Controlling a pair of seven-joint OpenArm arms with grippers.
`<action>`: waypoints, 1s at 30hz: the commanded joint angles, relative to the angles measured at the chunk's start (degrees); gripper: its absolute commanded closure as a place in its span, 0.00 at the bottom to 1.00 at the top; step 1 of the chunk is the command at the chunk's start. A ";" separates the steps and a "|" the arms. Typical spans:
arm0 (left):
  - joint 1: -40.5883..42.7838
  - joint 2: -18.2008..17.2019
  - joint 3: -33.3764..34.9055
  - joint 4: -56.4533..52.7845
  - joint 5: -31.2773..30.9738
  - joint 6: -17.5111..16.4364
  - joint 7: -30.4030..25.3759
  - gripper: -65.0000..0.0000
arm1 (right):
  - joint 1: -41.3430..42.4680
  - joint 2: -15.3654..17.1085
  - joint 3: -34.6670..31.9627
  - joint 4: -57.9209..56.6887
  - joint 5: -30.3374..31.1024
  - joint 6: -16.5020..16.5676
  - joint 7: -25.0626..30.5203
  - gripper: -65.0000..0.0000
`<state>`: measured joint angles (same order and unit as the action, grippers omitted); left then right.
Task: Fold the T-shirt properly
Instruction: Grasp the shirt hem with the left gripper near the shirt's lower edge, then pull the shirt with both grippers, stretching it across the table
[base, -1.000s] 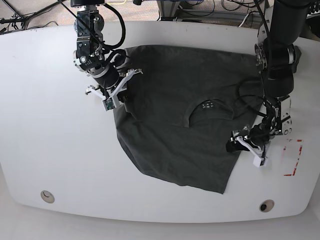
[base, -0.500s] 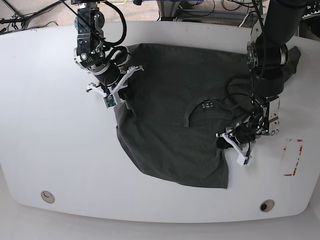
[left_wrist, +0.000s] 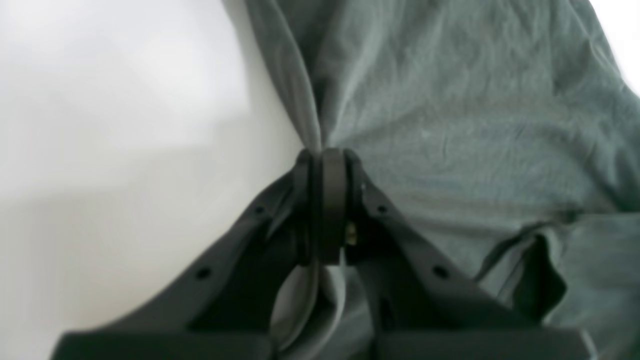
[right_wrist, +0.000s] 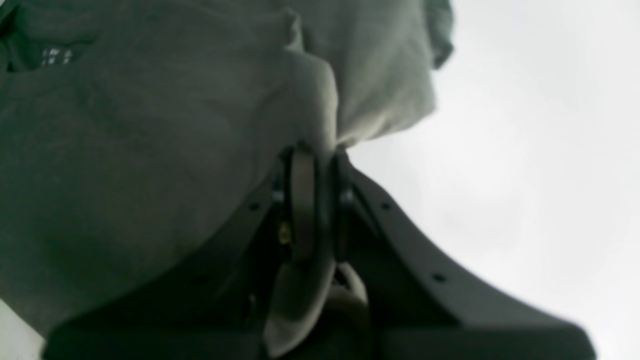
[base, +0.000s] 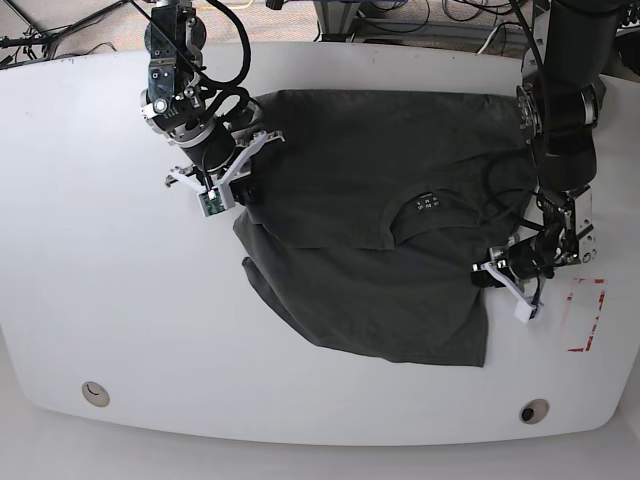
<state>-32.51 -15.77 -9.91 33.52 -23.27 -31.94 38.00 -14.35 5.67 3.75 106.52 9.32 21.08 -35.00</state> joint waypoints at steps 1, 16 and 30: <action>-1.20 -2.56 -0.15 0.55 -0.87 -0.80 1.25 1.00 | 2.26 0.26 2.19 1.57 0.04 -0.29 1.29 1.00; 9.26 -10.56 -1.38 26.22 -8.34 -3.53 15.41 1.00 | 15.36 0.61 5.26 1.13 0.04 0.06 1.29 1.00; 16.03 -12.05 -18.44 51.19 -8.60 -3.53 30.88 1.00 | 30.74 3.60 5.17 -9.51 0.04 -0.29 1.29 1.00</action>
<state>-15.18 -25.96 -26.20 81.30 -34.68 -36.07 67.42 12.78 7.70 8.12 97.36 10.92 23.79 -35.81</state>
